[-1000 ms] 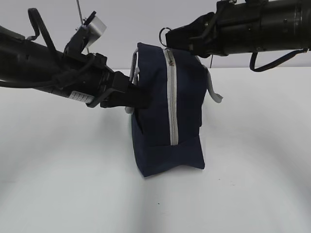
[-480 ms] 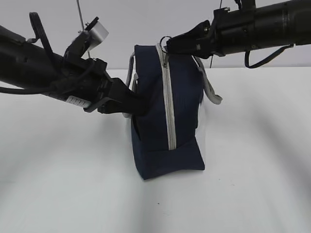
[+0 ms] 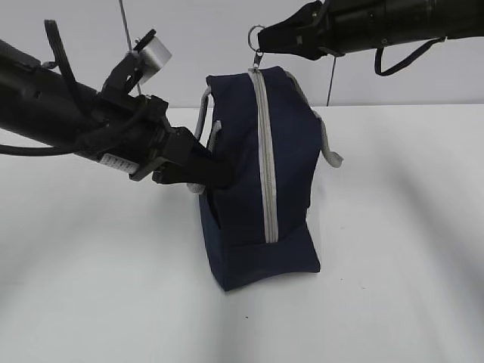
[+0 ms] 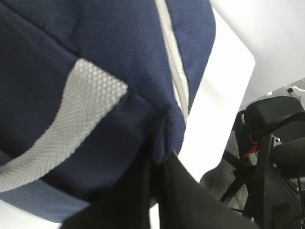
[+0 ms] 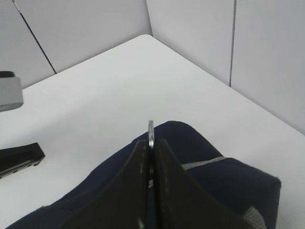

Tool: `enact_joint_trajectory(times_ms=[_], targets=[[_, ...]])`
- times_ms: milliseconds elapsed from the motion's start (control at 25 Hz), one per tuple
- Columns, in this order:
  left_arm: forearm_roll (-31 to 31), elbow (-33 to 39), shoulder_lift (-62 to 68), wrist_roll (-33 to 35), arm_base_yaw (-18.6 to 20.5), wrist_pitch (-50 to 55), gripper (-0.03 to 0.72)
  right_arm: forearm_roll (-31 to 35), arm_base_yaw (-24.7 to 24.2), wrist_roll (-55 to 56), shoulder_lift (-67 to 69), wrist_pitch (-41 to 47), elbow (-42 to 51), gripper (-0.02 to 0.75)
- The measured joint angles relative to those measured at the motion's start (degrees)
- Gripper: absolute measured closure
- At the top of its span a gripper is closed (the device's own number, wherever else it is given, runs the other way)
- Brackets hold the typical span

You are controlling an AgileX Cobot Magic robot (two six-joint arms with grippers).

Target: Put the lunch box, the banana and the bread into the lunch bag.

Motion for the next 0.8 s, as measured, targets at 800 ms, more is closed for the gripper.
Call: enact_joint_trajectory(times_ms=[800], targets=[[5.5, 0.0, 0.0, -1.5, 0.1, 8.4, 0.686, -14.7, 0.0, 15.8, 24.4, 1.3, -28.1, 0.754]])
